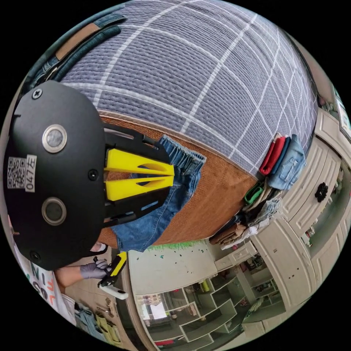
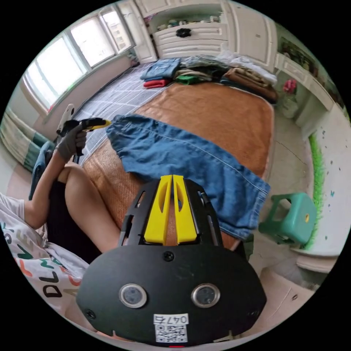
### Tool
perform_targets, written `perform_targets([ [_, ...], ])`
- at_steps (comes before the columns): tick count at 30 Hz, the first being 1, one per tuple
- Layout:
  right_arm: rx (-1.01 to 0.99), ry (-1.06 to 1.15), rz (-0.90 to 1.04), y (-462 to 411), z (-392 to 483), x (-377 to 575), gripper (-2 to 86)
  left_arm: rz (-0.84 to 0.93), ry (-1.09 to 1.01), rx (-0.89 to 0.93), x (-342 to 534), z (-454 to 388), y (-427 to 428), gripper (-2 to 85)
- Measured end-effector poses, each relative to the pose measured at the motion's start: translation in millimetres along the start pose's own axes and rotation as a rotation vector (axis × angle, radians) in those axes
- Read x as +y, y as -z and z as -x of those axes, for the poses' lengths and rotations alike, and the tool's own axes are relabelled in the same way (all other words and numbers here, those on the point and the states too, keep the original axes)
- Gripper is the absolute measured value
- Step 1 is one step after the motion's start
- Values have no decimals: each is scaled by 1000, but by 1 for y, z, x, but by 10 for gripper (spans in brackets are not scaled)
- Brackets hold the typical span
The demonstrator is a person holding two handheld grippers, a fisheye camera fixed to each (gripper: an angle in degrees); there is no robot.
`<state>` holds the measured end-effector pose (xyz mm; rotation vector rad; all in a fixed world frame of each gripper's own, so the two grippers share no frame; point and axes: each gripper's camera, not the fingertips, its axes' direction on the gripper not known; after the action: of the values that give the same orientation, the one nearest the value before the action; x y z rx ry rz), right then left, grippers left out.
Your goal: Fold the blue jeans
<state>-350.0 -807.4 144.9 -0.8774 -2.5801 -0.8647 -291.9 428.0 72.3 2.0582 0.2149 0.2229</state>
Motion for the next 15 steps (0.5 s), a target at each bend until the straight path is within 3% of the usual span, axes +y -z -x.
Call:
perform_targets([
  [5, -40, -42, -109, 31, -2, 5, 45, 87, -152, 85, 3, -34, -25, 20],
  [9, -82, 190, -111, 17, 43, -44, 82, 53, -156, 149, 8, -35, -27, 44],
  [12, -224, 377, -129, -3, 86, -85, 92, -1, -81, 183, 11, -15, -21, 49],
  [15, -226, 478, -85, -31, 125, -124, 93, -31, -1, 237, 13, 8, -21, 53],
])
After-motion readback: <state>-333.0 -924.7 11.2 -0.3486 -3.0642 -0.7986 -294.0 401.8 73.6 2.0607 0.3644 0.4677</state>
